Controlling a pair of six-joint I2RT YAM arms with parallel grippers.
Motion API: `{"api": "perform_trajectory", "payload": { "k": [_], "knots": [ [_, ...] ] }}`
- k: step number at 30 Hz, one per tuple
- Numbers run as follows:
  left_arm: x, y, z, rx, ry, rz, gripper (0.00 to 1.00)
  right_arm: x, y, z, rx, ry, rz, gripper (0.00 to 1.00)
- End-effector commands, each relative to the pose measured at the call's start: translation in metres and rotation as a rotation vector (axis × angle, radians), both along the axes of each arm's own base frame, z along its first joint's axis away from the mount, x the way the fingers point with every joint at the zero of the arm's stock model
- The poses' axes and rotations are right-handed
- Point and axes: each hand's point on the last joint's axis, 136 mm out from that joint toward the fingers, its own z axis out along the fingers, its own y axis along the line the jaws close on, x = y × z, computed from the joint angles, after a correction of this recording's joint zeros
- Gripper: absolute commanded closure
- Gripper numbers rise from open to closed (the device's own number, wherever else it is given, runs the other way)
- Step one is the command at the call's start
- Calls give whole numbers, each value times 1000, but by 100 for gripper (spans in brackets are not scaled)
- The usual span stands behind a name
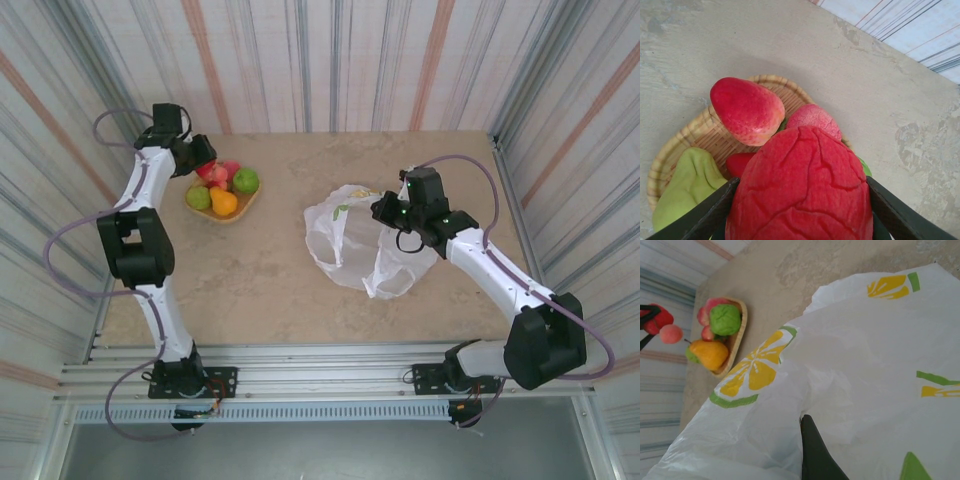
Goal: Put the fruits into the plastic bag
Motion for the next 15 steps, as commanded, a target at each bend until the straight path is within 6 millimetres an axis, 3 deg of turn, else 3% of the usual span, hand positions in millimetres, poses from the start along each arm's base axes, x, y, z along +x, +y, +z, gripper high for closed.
{"api": "perform_trajectory", "payload": {
  "k": [1,6,7,8,15],
  "knots": [
    [5,4,-8,-14,-2,13,44,3,5,8,2,-17,15,100],
    [11,2,-21,-25,8,5,42,3,5,4,-3,-8,13,100],
    [12,1,-38,-30,39,4,41,3,4,3,-4,-6,12,100],
    [13,1,-42,-33,46,4,41,3,4,2,-6,-4,12,100],
    [15,-2,-59,-48,70,-8,39,3,6,-1,-3,5,15,100]
  ]
}}
